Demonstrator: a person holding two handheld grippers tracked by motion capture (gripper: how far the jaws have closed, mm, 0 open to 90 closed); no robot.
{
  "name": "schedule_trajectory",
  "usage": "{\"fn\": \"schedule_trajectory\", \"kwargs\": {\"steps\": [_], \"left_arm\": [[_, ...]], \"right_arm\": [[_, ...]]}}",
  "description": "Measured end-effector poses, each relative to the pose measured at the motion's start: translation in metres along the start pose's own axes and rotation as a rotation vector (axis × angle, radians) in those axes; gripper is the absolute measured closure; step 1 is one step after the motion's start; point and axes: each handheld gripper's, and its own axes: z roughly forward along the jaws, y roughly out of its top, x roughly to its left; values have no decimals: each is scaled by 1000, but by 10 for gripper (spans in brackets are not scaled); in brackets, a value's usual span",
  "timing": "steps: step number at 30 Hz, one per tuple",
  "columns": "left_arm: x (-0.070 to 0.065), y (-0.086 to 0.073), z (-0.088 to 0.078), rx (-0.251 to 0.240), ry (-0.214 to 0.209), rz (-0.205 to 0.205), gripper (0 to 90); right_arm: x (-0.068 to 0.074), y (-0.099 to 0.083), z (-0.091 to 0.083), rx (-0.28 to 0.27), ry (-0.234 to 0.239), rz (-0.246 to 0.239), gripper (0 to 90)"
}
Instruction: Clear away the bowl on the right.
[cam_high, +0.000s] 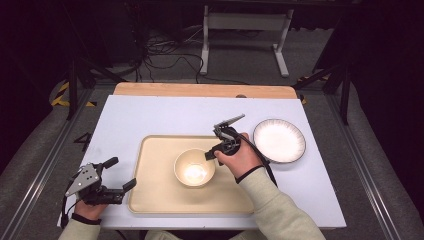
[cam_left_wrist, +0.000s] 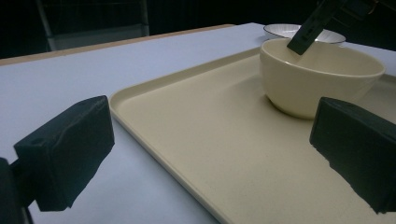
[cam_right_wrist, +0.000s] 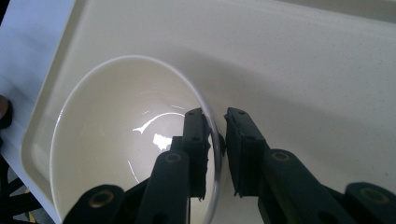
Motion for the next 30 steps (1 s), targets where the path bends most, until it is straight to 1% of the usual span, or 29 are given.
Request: {"fn": "schedule_trajectory", "kwargs": {"steps": [6,8,10,13,14,15,16,17,22,23,27,29,30], "left_arm": [[0,0,0,1,0,3,4],[0,0,0,0,-1,3,4],[0,0,0,0,-1,3,4],[0,0,0,1,0,3,4],[0,0,0,1,-1,3,4],[0,0,0,1,-1,3,4],[0,0,0,1,-1,3,4],[0,0,0,0,-1,3,4],[0,0,0,0,0,-2,4],[0,0,0,1,-1,2,4],[0,0,0,2,1,3,4],[0,0,0,2,1,3,4],[0,0,0,2,1,3,4]], "right_arm": [[0,-1,-3,-13,7,-7,766],[1,-1,-5,-22,14,-18,746],[2,-1,-8,-43,13,-34,724],[3,-2,-14,-103,4,-94,677],[4,-3,-16,-115,6,-105,666],[5,-3,-18,-133,16,-120,649],[5,-3,-18,-133,16,-120,649],[6,-4,-21,-149,23,-141,630],[9,-11,-34,-225,42,-225,592],[9,-13,-37,-246,46,-253,585],[7,-19,-46,-314,55,-310,572],[4,-23,-50,-352,56,-351,550],[2,-25,-53,-389,60,-376,539]]}}
